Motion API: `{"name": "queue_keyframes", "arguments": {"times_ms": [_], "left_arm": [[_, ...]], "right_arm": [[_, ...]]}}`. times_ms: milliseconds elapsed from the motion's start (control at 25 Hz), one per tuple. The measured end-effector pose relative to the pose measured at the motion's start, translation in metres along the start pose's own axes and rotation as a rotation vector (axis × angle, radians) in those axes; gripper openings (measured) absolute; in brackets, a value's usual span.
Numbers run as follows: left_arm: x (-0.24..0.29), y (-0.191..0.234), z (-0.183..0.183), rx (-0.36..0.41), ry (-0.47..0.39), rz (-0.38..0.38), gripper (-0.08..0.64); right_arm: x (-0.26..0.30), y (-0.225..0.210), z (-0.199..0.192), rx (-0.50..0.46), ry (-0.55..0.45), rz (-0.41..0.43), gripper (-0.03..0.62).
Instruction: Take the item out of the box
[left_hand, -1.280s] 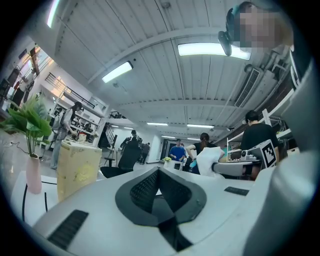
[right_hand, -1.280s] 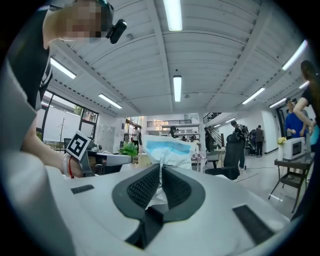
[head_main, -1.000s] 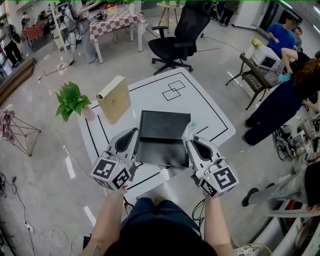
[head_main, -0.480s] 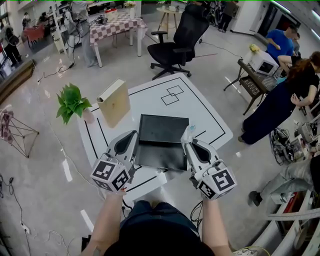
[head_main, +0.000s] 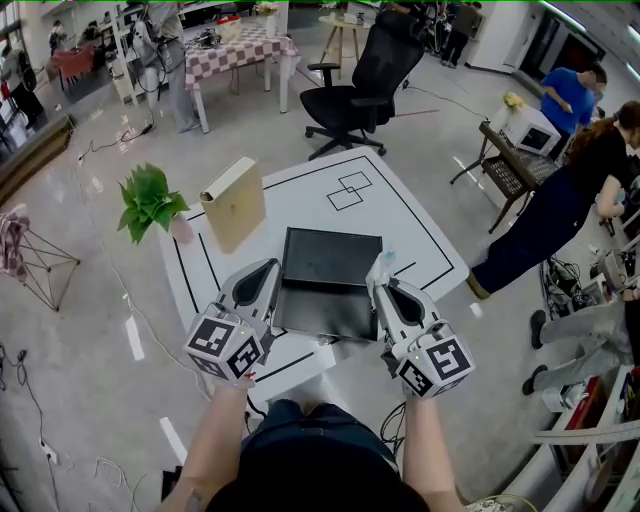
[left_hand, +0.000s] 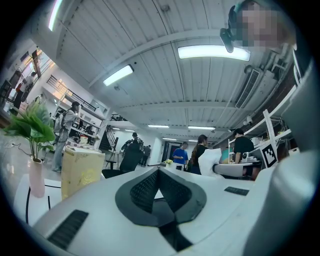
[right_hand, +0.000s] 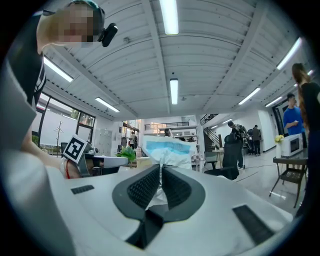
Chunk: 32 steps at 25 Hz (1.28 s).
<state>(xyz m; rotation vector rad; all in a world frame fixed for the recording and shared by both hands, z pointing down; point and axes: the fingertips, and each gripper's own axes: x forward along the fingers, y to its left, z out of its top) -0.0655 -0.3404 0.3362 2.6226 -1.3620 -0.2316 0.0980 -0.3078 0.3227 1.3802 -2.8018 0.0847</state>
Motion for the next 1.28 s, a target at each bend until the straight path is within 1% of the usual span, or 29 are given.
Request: {"name": "queue_keyframes", "arguments": {"times_ms": [320, 840, 1280], "left_arm": [[0.002, 0.007, -0.003, -0.006, 0.002, -0.002, 0.002], [0.005, 0.012, -0.008, -0.013, 0.016, -0.008, 0.002], [0.014, 0.007, -0.012, -0.015, 0.023, -0.026, 0.002]], "right_arm": [[0.006, -0.001, -0.003, -0.002, 0.005, -0.012, 0.018], [0.006, -0.004, -0.009, 0.025, 0.01, -0.016, 0.018], [-0.001, -0.01, -0.015, 0.033, 0.021, -0.019, 0.018]]}}
